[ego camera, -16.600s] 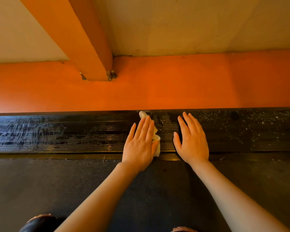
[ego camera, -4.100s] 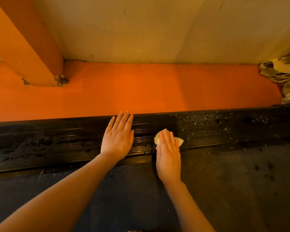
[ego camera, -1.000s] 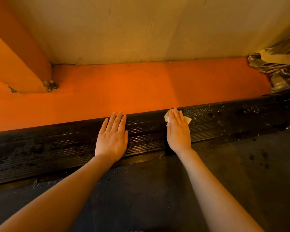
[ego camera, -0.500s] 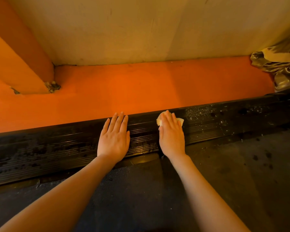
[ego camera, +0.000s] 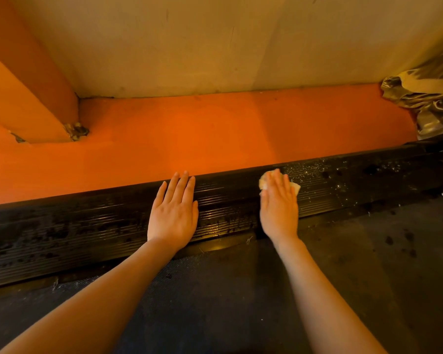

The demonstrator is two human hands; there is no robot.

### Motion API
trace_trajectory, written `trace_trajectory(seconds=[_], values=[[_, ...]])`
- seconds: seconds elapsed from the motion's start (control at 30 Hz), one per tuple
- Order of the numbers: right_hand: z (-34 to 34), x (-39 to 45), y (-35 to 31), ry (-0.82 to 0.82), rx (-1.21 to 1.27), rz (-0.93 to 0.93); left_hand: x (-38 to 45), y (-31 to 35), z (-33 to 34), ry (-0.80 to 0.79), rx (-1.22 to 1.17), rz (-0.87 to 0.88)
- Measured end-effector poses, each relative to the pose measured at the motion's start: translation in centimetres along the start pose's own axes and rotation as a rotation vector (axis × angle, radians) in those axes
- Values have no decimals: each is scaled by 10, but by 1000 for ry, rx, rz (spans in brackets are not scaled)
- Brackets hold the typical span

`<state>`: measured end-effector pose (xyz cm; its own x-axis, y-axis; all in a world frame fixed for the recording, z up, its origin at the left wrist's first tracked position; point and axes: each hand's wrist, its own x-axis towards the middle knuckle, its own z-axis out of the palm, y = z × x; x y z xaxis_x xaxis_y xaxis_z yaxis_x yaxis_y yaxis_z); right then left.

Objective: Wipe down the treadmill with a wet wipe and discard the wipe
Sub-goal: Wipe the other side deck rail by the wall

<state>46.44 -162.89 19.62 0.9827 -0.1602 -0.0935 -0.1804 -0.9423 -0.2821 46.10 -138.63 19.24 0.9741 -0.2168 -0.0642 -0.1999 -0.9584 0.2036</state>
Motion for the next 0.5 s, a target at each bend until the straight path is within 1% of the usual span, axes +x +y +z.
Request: trace_trajectory(seconds=[0.07,0.13,0.17,0.23,0.3,0.33,0.37,0.5], values=[[-3,2,11,20,3,84,0,0,2,1,-5,-3],[0,-6,3,33,32,107,0,0,3,6,-10,-7],[2,-13,-6,32,52,78,0,0,3,10,-9,-7],[7,-35,-20,-10,62,-44,0,0,3,14,-12,-1],[9,-48,-19,-59,27,-140,0,-1,3,14,-19,4],[8,-48,-13,-64,12,-148,0,-1,3,14,-20,5],[7,-44,-5,-51,9,-125,0,-1,2,13,-19,5],[3,-20,17,22,14,84,0,0,2,12,-12,-1]])
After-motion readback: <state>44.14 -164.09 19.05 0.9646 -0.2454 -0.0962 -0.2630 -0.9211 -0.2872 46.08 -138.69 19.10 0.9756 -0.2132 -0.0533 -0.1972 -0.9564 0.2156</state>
